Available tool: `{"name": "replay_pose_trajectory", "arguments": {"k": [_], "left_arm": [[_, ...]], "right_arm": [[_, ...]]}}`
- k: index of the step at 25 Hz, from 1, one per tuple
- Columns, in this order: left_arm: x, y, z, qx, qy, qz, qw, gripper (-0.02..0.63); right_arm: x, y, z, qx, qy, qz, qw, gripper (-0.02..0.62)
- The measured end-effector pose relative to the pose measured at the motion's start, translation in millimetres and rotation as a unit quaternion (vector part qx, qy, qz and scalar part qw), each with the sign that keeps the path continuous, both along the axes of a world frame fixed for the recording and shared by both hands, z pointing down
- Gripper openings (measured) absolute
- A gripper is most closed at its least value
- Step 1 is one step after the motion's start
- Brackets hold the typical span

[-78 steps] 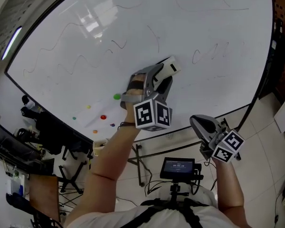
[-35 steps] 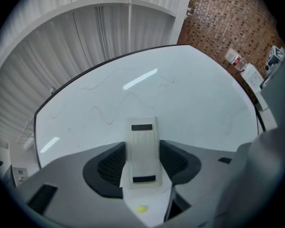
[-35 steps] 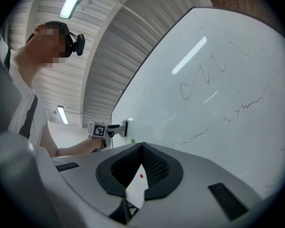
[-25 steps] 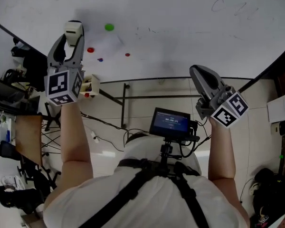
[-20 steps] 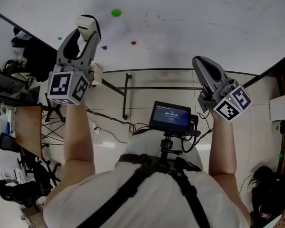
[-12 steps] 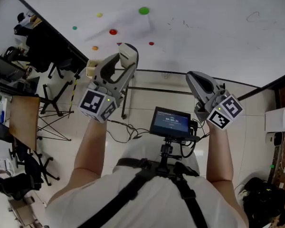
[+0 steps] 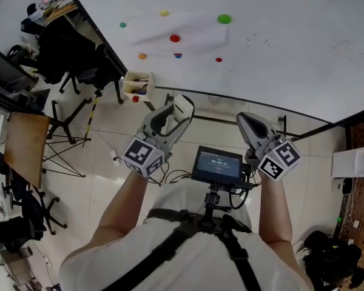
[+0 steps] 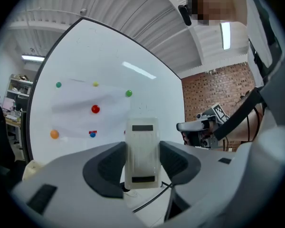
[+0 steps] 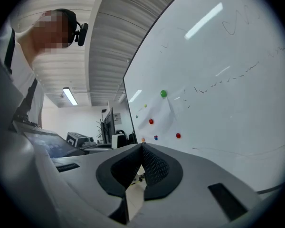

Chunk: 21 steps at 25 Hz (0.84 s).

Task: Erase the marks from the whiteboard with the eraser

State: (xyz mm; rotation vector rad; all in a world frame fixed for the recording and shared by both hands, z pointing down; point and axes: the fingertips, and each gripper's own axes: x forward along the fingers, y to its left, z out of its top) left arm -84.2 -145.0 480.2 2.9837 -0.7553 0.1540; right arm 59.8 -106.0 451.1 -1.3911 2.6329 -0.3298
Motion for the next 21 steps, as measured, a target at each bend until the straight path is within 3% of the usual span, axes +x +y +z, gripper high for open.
{"name": "replay_pose_trajectory", "arguments": {"k": [9, 21], "left_arm": [[-41, -2, 3, -0.007, 0.03, 0.002, 0.9995, 0.253], [-94, -6, 5, 0.001, 0.033, -0.008, 0.9994, 0.253]], "right_arm": [[-54, 11, 8, -0.013, 0.01, -0.007, 1.0, 0.003], [-110, 6, 0, -0.003, 0.017, -0.022, 1.0, 0.003]]}}
